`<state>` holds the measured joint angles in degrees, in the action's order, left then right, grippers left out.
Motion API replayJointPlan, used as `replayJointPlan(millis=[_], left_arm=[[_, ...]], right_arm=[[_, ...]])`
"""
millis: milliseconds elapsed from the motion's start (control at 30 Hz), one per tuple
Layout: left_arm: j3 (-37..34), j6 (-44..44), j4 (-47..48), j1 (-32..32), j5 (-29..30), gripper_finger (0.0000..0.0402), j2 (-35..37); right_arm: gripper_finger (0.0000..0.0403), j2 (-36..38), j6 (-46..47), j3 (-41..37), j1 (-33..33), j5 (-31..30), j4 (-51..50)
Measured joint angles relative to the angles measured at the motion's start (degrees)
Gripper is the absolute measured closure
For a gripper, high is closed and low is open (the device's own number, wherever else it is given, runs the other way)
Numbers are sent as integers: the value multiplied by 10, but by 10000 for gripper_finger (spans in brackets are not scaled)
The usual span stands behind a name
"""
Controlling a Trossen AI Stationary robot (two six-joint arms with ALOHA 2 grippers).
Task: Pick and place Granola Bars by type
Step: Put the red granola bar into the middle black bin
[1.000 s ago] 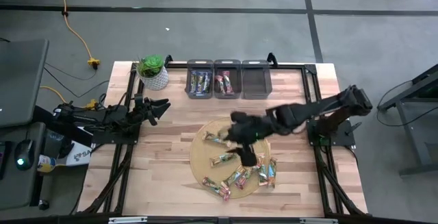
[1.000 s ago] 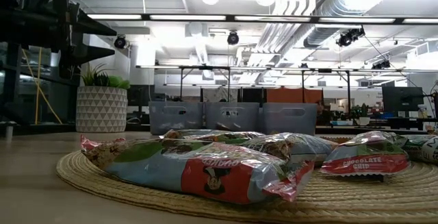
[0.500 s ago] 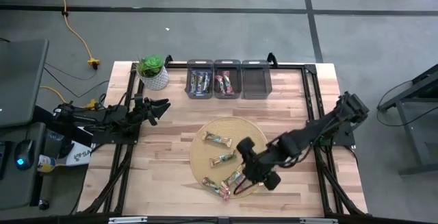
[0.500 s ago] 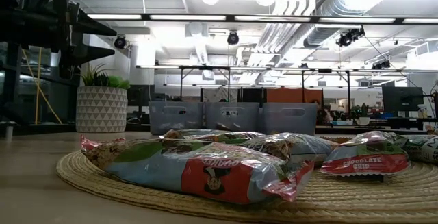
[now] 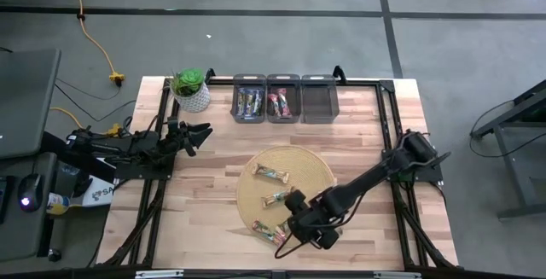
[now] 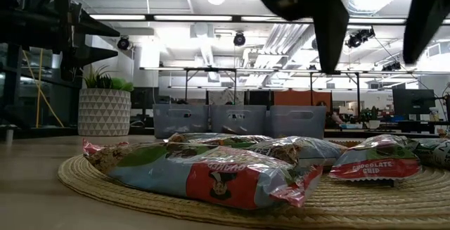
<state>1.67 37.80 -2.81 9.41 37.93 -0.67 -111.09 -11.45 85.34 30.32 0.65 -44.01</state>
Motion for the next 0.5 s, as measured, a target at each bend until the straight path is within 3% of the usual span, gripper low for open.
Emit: replayJointPlan(millis=[500], left_arm=[[0,0,0,0,0,190,0]], right_arm=[[205,-26,36,0,-3,32,10]])
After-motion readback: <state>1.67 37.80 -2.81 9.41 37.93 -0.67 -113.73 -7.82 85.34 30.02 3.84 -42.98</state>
